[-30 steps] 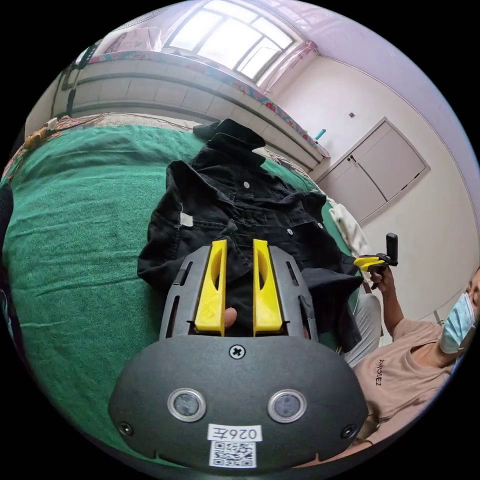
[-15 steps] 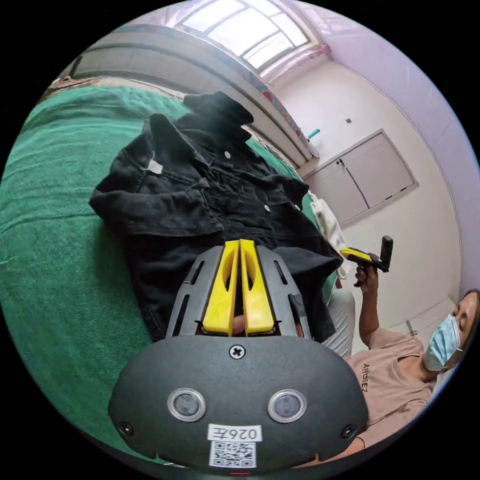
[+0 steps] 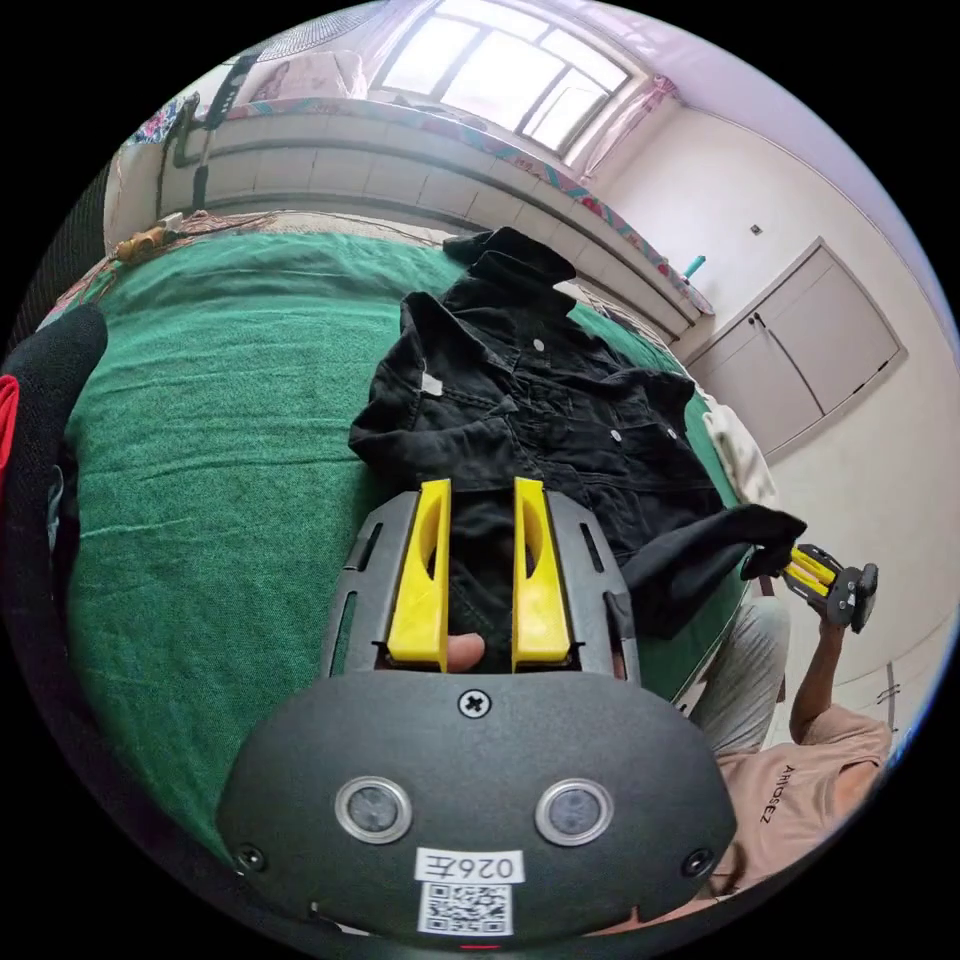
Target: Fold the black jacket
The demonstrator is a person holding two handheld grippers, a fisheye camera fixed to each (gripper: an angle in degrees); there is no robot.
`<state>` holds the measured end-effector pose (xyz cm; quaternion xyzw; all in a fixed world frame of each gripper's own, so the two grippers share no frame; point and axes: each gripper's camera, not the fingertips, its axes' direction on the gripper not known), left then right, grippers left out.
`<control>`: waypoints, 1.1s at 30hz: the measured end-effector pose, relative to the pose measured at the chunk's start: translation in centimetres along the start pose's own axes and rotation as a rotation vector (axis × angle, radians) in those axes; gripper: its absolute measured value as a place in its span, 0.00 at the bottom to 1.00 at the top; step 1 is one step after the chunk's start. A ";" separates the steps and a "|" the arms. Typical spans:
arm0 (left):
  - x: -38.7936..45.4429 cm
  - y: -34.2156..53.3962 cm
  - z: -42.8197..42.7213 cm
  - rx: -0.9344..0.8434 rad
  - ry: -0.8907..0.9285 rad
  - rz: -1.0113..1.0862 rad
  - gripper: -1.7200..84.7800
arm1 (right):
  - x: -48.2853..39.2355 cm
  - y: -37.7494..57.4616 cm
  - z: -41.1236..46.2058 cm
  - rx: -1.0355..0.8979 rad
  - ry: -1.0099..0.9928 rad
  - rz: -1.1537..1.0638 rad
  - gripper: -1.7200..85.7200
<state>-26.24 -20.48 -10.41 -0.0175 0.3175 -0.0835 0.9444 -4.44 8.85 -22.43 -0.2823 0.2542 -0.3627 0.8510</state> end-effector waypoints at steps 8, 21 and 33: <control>-1.7 1.2 -3.5 0.095 -0.144 -0.064 0.22 | 8.4 1.0 2.8 0.111 -0.556 0.231 0.11; -0.1 -1.1 1.7 -0.037 -0.224 -0.062 0.19 | 19.6 13.3 7.2 0.392 -0.829 0.848 0.07; 0.5 5.6 -4.5 -0.112 -0.091 0.112 0.08 | 15.5 -3.0 10.8 0.026 -1.076 0.066 0.01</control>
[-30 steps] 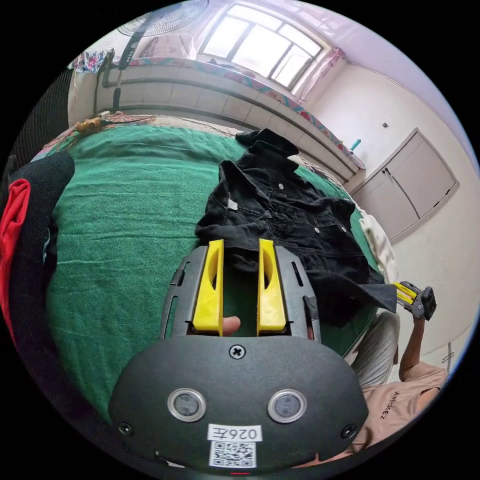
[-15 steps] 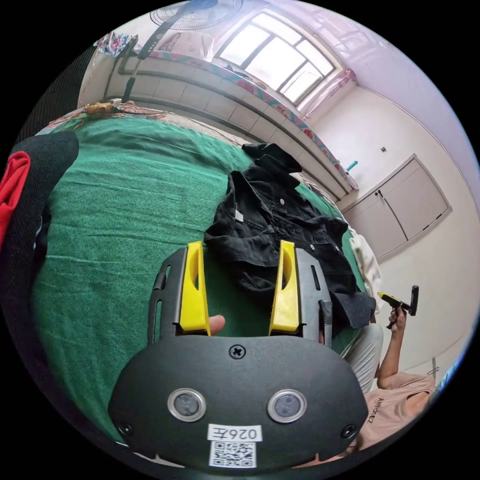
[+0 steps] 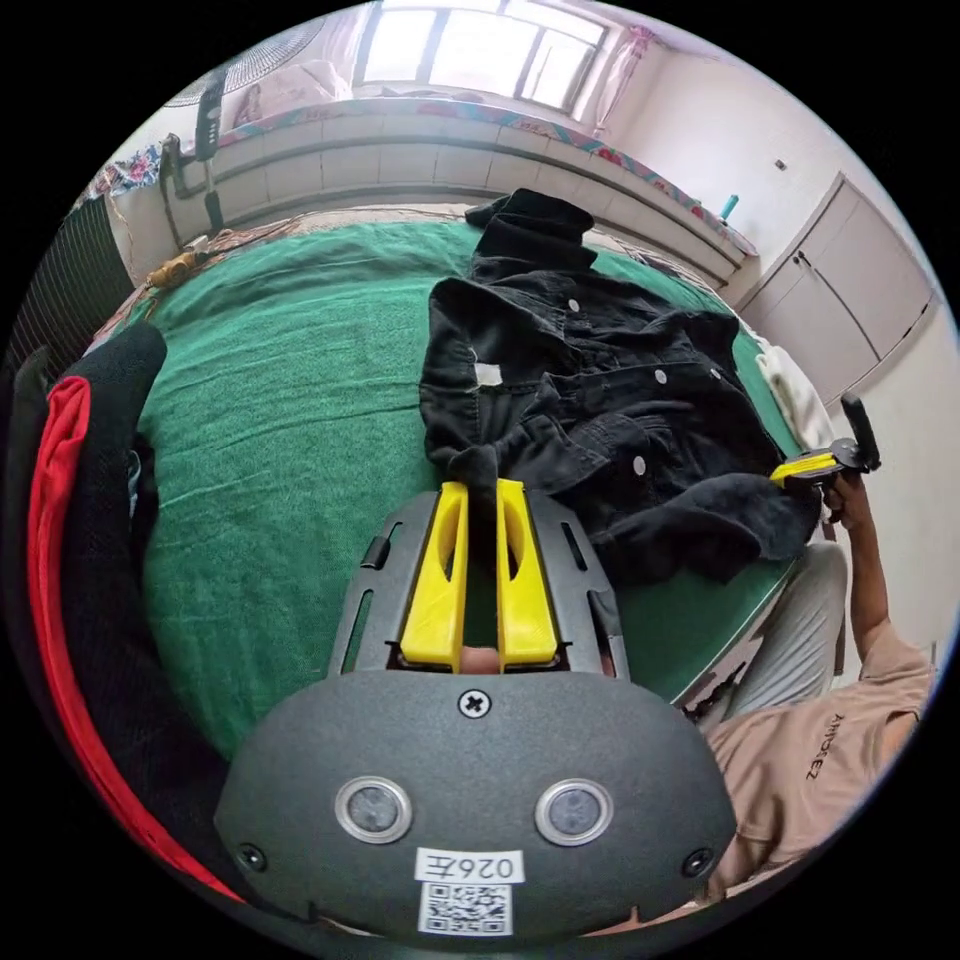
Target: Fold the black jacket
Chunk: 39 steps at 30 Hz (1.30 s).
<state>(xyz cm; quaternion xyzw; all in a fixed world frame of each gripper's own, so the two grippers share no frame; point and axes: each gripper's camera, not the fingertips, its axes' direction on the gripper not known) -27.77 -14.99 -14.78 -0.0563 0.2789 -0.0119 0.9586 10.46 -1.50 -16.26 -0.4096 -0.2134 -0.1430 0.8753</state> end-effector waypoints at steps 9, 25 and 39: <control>-5.7 -0.5 -8.3 0.484 0.137 -0.104 0.10 | 6.9 4.3 -10.0 0.331 0.161 0.182 0.02; -1.7 -28.3 14.3 -0.139 0.182 0.041 0.04 | 27.1 -9.5 -10.1 0.527 -0.307 0.474 0.06; -1.5 -22.1 7.8 0.233 0.178 0.079 0.10 | 19.9 -9.5 -16.1 0.584 0.185 0.311 0.05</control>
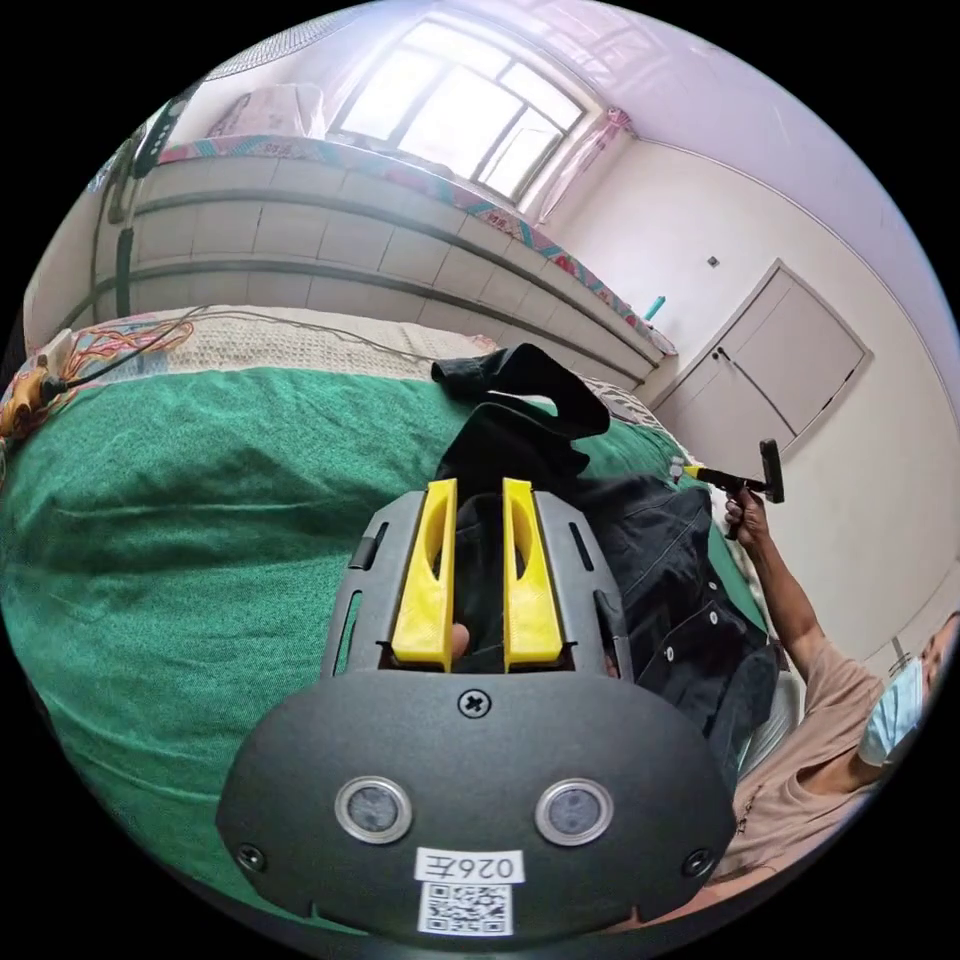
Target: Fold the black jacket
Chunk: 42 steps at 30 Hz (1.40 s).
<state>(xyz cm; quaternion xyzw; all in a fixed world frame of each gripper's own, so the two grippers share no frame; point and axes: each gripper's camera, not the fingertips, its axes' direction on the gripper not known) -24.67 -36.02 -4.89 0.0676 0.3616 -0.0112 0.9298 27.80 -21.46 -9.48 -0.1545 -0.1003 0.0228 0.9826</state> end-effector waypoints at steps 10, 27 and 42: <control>8.1 5.4 0.9 -0.300 -0.093 0.216 0.01 | 0.7 5.8 -3.0 -0.053 0.094 -0.002 0.01; 8.1 12.9 0.1 -0.267 0.003 0.000 0.20 | -6.0 15.1 -2.7 -0.375 -0.152 -0.049 0.06; 5.3 4.8 5.0 -0.318 0.045 -0.083 0.21 | -2.9 15.6 -11.2 -0.080 -0.084 0.189 0.12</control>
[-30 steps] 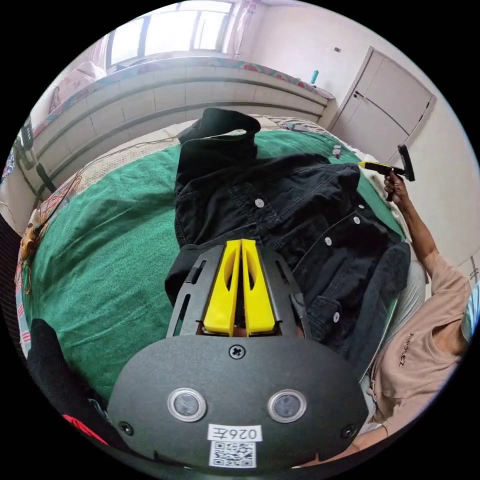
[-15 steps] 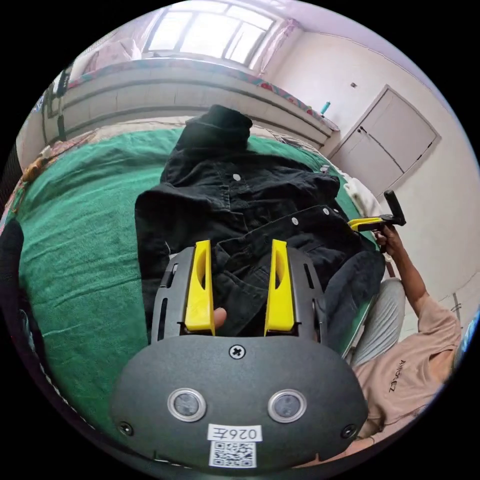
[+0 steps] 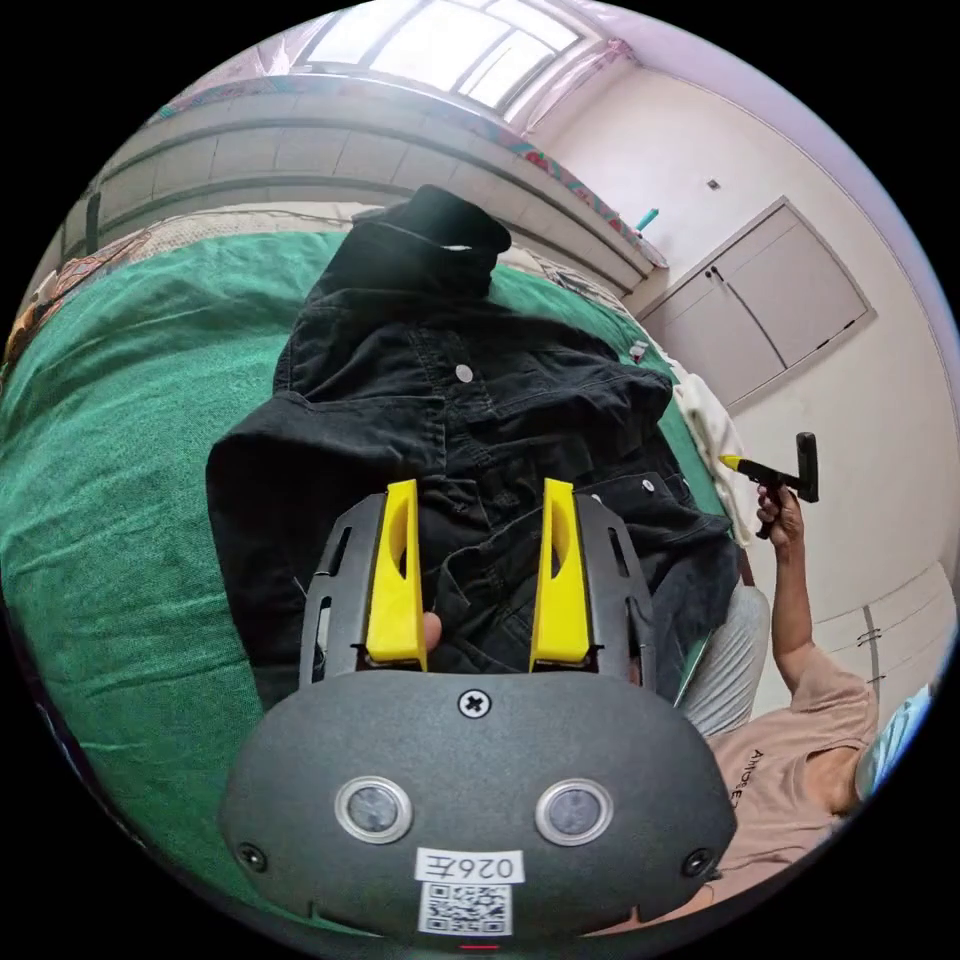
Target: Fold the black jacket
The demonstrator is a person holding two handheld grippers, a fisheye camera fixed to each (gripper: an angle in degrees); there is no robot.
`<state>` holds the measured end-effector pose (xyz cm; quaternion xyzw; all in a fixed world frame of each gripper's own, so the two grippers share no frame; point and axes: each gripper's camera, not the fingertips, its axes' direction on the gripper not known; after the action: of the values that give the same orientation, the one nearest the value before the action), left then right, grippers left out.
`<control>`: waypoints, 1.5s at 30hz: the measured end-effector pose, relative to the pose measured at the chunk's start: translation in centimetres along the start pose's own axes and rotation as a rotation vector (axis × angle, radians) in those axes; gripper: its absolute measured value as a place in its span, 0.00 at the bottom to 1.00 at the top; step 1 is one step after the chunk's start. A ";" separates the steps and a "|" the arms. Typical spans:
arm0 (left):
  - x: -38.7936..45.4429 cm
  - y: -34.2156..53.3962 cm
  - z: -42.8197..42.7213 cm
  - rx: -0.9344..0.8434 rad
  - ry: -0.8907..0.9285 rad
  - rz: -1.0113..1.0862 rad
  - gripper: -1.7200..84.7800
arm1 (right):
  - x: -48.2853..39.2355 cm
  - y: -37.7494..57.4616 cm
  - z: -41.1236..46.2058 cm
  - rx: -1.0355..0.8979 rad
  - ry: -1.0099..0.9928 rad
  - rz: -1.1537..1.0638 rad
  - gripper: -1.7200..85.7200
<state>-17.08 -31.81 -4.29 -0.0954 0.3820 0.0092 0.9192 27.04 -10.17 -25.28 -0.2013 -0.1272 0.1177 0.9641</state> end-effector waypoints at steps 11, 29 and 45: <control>-0.8 -2.4 -0.3 0.012 -0.032 -0.073 0.19 | 0.1 -6.2 9.5 -0.021 0.084 -0.061 0.17; -6.3 -1.7 -3.8 0.072 0.236 -0.100 0.14 | 2.1 -4.0 2.3 0.131 0.057 0.065 0.05; -9.5 -6.7 -2.1 0.006 0.262 -0.090 0.12 | 6.1 -14.3 11.3 -0.094 -0.194 0.121 0.09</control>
<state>-24.66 -38.22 2.07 -0.1101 0.4942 -0.0457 0.8611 31.99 -17.20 -8.03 -0.2412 -0.2127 0.1886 0.9279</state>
